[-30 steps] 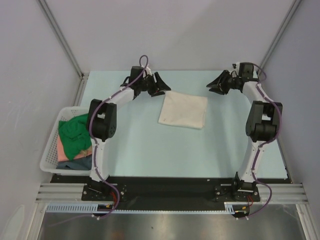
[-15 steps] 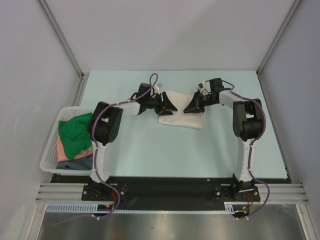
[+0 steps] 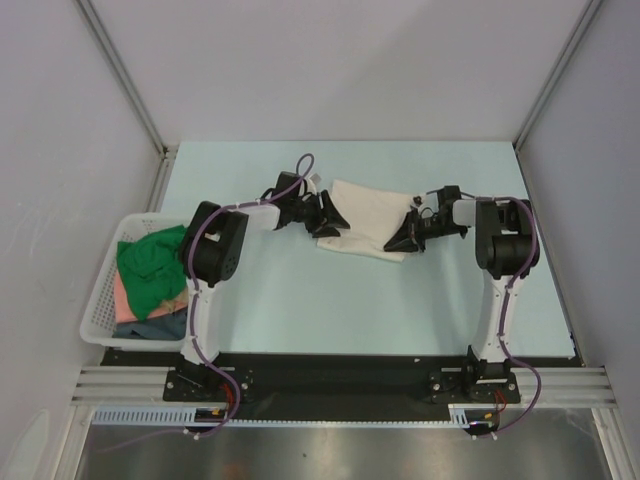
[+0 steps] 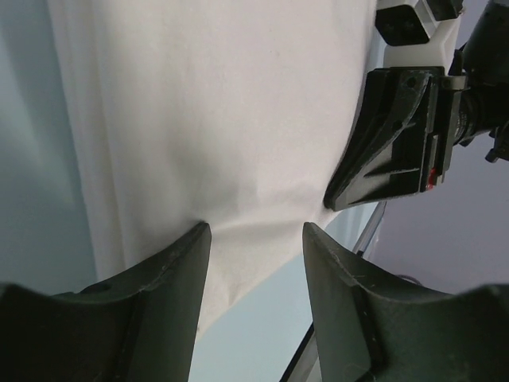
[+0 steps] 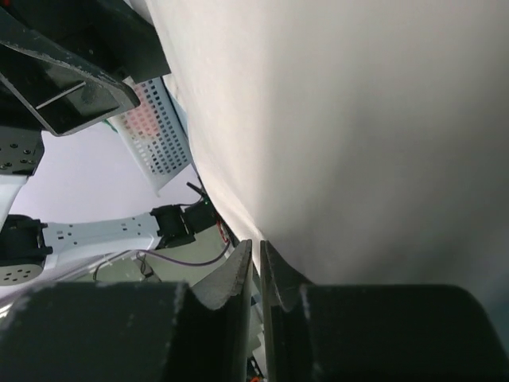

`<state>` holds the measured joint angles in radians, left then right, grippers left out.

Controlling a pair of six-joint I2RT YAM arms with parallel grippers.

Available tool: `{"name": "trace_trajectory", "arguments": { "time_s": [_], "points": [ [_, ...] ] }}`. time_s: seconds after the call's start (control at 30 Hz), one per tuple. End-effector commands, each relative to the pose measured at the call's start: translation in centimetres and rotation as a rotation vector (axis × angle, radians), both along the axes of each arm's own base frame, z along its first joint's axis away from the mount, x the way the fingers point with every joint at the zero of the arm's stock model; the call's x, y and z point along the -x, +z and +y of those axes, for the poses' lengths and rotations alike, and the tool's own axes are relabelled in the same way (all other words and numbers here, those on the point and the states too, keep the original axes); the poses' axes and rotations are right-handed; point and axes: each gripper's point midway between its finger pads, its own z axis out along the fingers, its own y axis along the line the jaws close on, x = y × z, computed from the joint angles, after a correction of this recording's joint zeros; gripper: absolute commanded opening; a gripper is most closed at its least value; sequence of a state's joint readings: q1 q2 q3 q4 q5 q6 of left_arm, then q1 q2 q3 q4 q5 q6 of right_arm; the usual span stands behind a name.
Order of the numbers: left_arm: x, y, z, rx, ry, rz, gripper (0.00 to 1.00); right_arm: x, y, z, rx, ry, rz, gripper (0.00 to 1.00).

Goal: Fold and stack the t-shirts
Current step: Fold the tshirt, then neatly place the folded tshirt to the corner

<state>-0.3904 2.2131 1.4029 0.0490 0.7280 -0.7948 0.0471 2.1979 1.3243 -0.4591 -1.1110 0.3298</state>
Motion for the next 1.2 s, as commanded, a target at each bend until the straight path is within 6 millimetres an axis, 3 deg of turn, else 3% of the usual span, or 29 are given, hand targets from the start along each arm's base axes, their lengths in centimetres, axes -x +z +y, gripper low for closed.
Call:
{"name": "trace_trajectory", "arguments": {
  "time_s": [0.0, 0.1, 0.2, 0.3, 0.4, 0.5, 0.63, 0.8, 1.0, 1.17],
  "points": [
    [0.0, -0.8, 0.8, -0.078, -0.019, -0.022, 0.57, 0.7, 1.5, -2.1, 0.068, -0.012, -0.048, 0.15],
    [-0.1, 1.5, 0.9, -0.143, -0.043, -0.092, 0.55, 1.2, 2.3, -2.3, 0.100, 0.004, -0.059, 0.15],
    [0.6, 5.2, -0.7, -0.123, -0.081, -0.170, 0.56, 0.6, 4.3, -2.3, 0.092, -0.002, -0.108, 0.15],
    [1.9, 7.1, -2.6, -0.080, -0.112, -0.185, 0.57, -0.5, 6.0, -2.0, 0.069, -0.037, -0.141, 0.16],
    [3.2, 6.8, -4.6, -0.042, -0.135, -0.164, 0.55, -1.3, 6.1, -2.0, 0.065, -0.061, -0.143, 0.16],
    [4.6, 5.9, -6.6, 0.012, -0.157, -0.120, 0.54, -3.7, 6.2, -5.8, 0.186, -0.224, -0.153, 0.17],
    [6.5, 4.1, -9.5, 0.049, -0.214, -0.087, 0.54, -5.1, 7.2, -10.0, 0.262, -0.402, -0.181, 0.45],
    [7.4, 2.6, -11.2, 0.051, -0.223, -0.058, 0.53, -6.7, 7.2, -12.6, 0.332, -0.472, -0.177, 0.59],
    [8.3, 1.4, -12.0, 0.065, -0.229, -0.033, 0.53, -10.5, 7.2, -13.2, 0.344, -0.502, -0.226, 0.65],
    [8.1, 1.2, -13.0, 0.093, -0.248, -0.043, 0.53, -13.0, 5.9, -12.0, 0.327, -0.492, -0.229, 0.67]
  ]
}}
